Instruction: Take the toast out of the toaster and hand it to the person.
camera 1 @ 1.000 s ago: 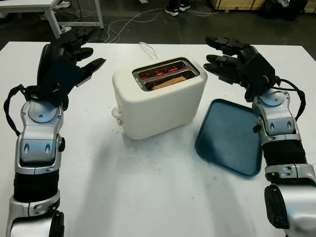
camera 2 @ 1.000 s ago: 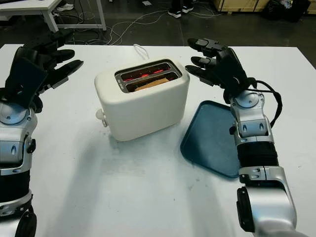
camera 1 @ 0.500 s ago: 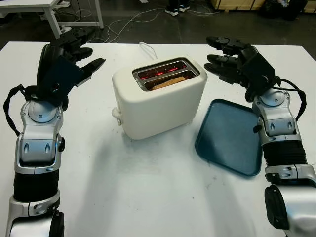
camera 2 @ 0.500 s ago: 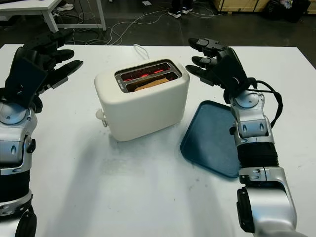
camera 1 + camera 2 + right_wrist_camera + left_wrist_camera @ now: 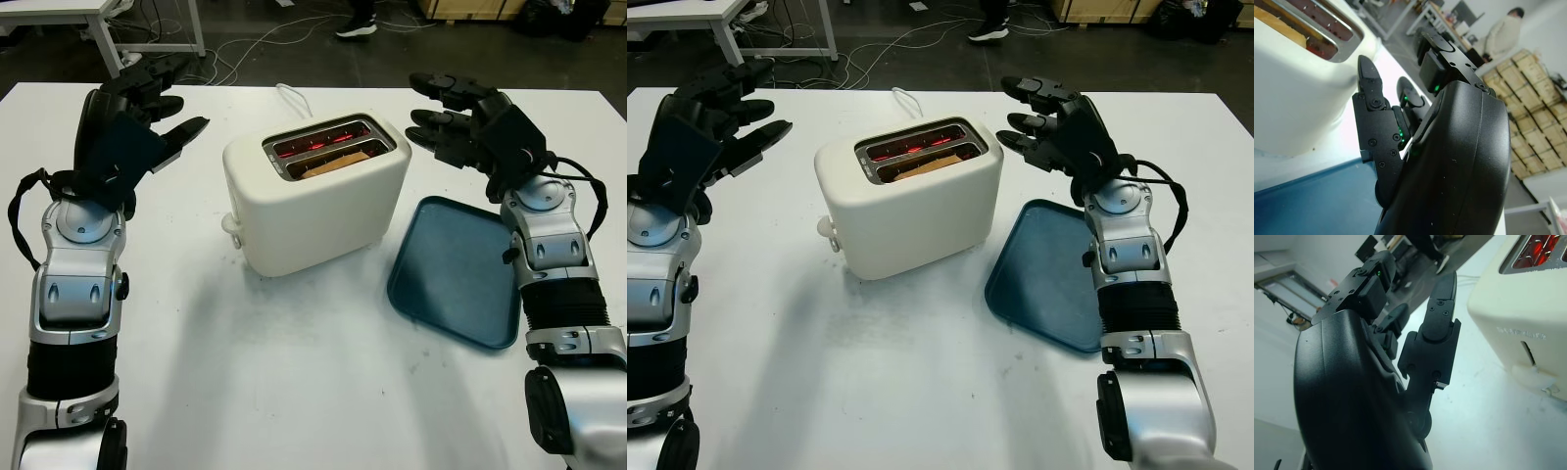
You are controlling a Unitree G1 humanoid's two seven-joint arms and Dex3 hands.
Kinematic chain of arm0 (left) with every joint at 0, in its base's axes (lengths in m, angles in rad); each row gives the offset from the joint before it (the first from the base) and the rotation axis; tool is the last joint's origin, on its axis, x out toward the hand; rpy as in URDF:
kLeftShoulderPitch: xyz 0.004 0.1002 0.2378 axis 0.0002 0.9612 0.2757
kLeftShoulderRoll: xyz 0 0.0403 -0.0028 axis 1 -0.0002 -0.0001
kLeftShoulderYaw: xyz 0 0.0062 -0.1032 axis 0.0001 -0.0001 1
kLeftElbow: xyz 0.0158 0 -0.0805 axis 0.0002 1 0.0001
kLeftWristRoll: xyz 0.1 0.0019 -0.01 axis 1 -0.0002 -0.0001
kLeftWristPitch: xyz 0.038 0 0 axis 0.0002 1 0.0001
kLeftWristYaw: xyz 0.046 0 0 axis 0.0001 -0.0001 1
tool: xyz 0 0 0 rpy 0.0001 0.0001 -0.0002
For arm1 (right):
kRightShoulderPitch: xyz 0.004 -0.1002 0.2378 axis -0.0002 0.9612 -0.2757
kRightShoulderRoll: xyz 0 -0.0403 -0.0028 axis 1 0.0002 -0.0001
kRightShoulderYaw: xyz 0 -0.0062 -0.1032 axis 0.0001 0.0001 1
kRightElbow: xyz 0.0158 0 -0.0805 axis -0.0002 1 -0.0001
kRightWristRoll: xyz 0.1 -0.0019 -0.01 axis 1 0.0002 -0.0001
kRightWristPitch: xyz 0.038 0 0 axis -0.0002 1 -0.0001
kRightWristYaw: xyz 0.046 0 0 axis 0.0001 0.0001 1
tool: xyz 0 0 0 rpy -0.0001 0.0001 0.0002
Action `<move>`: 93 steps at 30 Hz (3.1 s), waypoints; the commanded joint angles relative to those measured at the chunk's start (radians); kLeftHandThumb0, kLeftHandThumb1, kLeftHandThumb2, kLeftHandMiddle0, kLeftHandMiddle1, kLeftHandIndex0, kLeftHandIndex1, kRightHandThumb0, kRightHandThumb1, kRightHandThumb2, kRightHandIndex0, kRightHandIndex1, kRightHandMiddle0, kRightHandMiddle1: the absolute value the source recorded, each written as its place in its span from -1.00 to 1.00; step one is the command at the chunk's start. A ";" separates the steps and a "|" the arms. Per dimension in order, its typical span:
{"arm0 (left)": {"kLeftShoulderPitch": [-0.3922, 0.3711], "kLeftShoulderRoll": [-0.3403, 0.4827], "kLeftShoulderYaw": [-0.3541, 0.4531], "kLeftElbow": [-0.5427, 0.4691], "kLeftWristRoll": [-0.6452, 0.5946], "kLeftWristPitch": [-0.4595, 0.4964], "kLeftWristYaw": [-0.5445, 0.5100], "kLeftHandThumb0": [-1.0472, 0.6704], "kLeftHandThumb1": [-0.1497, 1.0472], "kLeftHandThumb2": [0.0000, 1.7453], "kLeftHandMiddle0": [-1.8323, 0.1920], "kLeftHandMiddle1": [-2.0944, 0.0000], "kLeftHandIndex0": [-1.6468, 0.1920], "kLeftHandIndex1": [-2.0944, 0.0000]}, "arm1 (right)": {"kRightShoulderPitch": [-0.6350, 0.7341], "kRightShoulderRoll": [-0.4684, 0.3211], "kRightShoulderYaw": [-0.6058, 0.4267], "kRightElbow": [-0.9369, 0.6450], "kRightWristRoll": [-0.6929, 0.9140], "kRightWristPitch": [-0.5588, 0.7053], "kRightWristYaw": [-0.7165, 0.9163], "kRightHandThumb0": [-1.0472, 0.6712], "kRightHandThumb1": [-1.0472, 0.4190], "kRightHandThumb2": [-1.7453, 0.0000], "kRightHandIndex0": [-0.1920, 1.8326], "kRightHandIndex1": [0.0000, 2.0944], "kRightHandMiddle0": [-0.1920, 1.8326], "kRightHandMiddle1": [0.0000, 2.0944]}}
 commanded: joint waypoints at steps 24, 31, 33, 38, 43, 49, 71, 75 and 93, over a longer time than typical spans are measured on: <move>-0.013 0.010 -0.003 0.009 0.001 -0.030 -0.003 -0.16 0.79 -0.91 0.52 0.34 0.16 0.99 | -0.018 -0.001 0.000 -0.005 0.008 0.008 0.005 0.04 -0.83 0.86 -0.22 -1.00 -0.27 -1.00; -0.007 0.003 0.002 -0.003 -0.008 -0.013 -0.002 -0.16 0.79 -0.90 0.54 0.34 0.17 0.99 | -0.021 0.003 -0.001 -0.004 0.011 0.008 0.004 0.04 -0.83 0.86 -0.22 -1.00 -0.28 -1.00; -0.006 0.001 0.004 -0.008 -0.010 -0.006 0.001 -0.16 0.79 -0.90 0.55 0.34 0.18 0.99 | -0.022 0.004 0.000 -0.003 0.010 0.007 0.002 0.04 -0.83 0.87 -0.21 -0.99 -0.27 -0.99; -0.005 0.005 0.003 -0.008 0.000 -0.013 0.006 -0.16 0.79 -0.91 0.55 0.34 0.18 0.99 | -0.026 0.004 -0.002 0.001 0.017 0.005 0.011 -0.01 -0.83 0.89 -0.22 -0.99 -0.27 -1.00; -0.007 0.002 0.003 -0.016 0.000 0.004 0.008 -0.16 0.79 -0.91 0.54 0.34 0.18 0.99 | -0.027 -0.003 0.003 0.012 0.011 -0.010 0.012 0.00 -0.83 0.88 -0.21 -0.99 -0.27 -0.99; -0.006 0.000 0.002 -0.008 -0.004 -0.014 0.009 -0.16 0.79 -0.91 0.53 0.34 0.17 0.99 | -0.025 -0.003 0.002 0.008 0.011 -0.004 0.010 -0.03 -0.83 0.89 -0.21 -0.99 -0.26 -0.99; -0.008 0.004 0.004 -0.008 -0.005 -0.009 0.004 -0.17 0.79 -0.90 0.54 0.34 0.18 1.00 | -0.022 -0.005 0.004 -0.001 0.010 0.003 0.010 -0.01 -0.83 0.87 -0.21 -0.99 -0.26 -0.99; -0.008 0.006 0.003 -0.004 -0.002 -0.017 0.004 -0.17 0.79 -0.90 0.54 0.34 0.17 0.99 | -0.023 -0.001 -0.001 -0.002 0.018 0.013 0.012 0.00 -0.83 0.87 -0.22 -1.00 -0.27 -1.00; -0.008 0.008 0.005 0.002 -0.001 -0.029 0.006 -0.16 0.79 -0.91 0.54 0.33 0.17 0.99 | -0.023 -0.006 0.004 0.001 0.013 0.001 0.014 0.00 -0.83 0.87 -0.21 -1.00 -0.27 -1.00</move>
